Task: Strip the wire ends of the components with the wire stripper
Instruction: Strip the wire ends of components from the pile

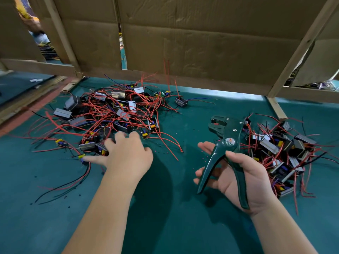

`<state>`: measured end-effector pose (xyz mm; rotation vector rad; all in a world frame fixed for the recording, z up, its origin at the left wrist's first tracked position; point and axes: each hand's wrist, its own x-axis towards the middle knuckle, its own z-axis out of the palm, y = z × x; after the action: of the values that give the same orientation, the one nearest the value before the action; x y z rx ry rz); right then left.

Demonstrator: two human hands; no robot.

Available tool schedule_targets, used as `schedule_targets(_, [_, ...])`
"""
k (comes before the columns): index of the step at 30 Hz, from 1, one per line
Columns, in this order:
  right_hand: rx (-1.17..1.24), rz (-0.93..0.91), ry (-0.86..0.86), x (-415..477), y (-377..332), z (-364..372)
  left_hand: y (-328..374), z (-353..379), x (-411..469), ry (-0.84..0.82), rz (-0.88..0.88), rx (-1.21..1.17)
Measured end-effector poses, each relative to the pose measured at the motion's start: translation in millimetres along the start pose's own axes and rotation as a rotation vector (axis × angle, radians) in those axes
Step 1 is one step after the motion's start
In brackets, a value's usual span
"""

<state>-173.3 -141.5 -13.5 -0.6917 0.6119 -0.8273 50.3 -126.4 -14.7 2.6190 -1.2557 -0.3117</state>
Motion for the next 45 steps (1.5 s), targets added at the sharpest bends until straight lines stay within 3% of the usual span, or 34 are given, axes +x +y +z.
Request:
schedule_targets(3, [-0.008,-0.008,-0.005,1.1,0.4,0.7,0.3,-0.1,-0.3,-0.132,-0.053,-0.025])
schedule_targets(6, [-0.001,-0.01,-0.017,0.5,1.1,0.6,0.2,2.8,0.7,-0.039,0.088,-0.13])
schedule_targets(9, [-0.011,-0.023,-0.017,0.1,1.2,0.3,1.5,3.6,2.9,0.063,0.353,-0.448])
schedule_targets(12, [0.009,-0.022,-0.001,-1.0,-0.1,-0.6,-4.3,-11.4,5.3,0.068,0.424,-0.76])
schedule_targets(13, [0.013,-0.023,-0.002,-1.5,-0.7,-0.6,-11.6,-15.8,9.0,0.122,0.397,-0.739])
schedule_targets(15, [0.019,-0.029,0.004,-2.1,-1.8,0.6,-27.6,-21.4,18.7,0.204,0.279,-0.468])
schedule_targets(18, [0.016,-0.029,0.005,-1.7,-1.7,0.5,-42.8,-22.5,27.9,0.121,0.11,-0.003])
schedule_targets(20, [0.014,-0.02,-0.002,-1.4,-0.8,0.9,-47.7,-17.4,32.6,0.082,0.13,0.057])
schedule_targets(24, [0.008,-0.022,-0.019,-2.0,-0.3,1.8,-51.7,-15.0,38.3,0.073,0.208,-0.142])
schedule_targets(30, [0.039,-0.012,-0.033,-2.4,-2.5,-0.1,-24.6,-18.5,18.4,0.118,0.61,-0.59])
schedule_targets(34, [0.05,-0.03,-0.053,-4.1,-3.6,-0.1,-7.9,-8.3,4.9,0.135,0.724,-0.704])
schedule_targets(37, [0.068,-0.064,-0.07,-5.3,-5.0,-0.8,4.6,-3.4,-0.9,0.071,0.592,-0.911])
schedule_targets(41, [0.065,-0.083,-0.055,-5.6,-6.5,-1.6,10.5,-5.5,1.3,-0.059,0.279,-1.291])
schedule_targets(45, [0.068,-0.068,-0.067,-5.3,-5.4,-0.7,5.5,-9.2,8.1,-0.043,-0.026,-1.504])
